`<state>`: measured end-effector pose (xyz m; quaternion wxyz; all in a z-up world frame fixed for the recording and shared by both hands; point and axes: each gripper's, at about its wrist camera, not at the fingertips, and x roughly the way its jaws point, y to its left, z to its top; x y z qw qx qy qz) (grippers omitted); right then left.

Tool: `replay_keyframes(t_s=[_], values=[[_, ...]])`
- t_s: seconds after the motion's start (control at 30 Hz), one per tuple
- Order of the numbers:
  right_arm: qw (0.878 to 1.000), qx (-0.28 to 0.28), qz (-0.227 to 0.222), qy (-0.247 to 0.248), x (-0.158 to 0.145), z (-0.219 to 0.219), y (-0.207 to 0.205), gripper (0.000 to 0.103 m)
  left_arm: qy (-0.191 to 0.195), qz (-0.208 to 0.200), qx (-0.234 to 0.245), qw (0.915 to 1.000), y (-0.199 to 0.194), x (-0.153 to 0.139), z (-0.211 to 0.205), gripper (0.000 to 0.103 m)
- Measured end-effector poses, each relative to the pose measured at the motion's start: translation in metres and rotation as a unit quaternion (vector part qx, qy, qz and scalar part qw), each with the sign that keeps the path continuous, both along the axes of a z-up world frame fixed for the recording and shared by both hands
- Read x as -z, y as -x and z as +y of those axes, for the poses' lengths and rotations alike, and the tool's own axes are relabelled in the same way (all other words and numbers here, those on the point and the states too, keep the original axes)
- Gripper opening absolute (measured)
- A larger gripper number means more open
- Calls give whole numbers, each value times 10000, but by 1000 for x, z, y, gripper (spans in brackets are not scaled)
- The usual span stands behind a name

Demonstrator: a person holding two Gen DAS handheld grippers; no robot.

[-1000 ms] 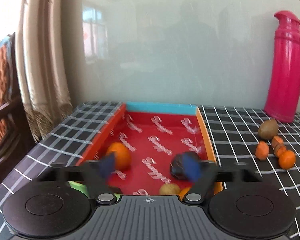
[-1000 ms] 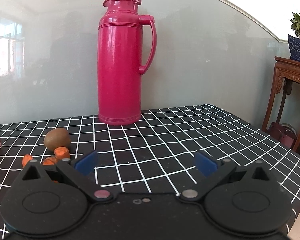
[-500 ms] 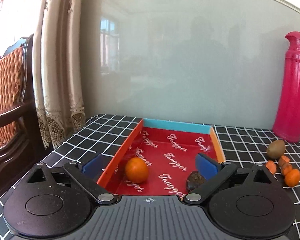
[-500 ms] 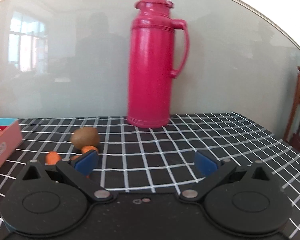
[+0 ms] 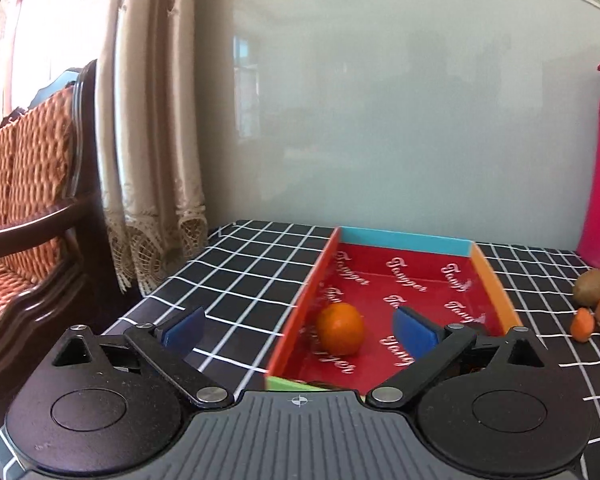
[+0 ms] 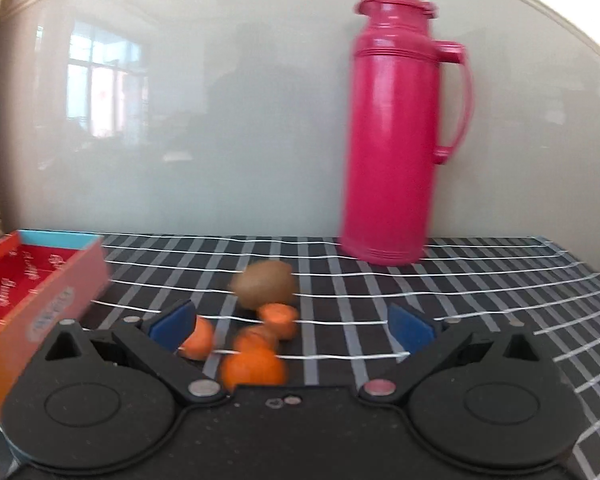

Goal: Organize fruits
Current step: 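Move the right gripper to an orange carrot chunk, then close the right gripper on the carrot chunk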

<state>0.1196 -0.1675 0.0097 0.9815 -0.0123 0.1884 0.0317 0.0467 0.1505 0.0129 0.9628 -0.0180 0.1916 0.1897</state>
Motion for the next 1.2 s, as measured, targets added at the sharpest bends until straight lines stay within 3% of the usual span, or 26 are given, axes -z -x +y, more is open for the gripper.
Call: replay_keyframes(t_s=[0.47,0.6,0.77,0.9,1.07,1.1,1.2], values=[[9982,-417,412,109,14,56,-32,77,111,78,-511,9986,9,8,56,99],[9974,-362,539,305,20,67,-41,63,128,96,-629,9979,10,10,69,99],[9960,-174,781,400,28,68,-55,51,142,100,-634,9978,11,10,75,99],[9931,-93,1107,373,35,65,-66,49,131,100,-618,9980,11,10,75,99],[9917,-129,1183,497,39,69,-67,42,113,115,-591,9981,11,10,73,99],[9916,-138,1193,484,39,68,-67,35,106,115,-590,9981,10,10,72,99],[9919,-103,1177,467,39,68,-68,29,98,113,-576,9982,10,10,71,99]])
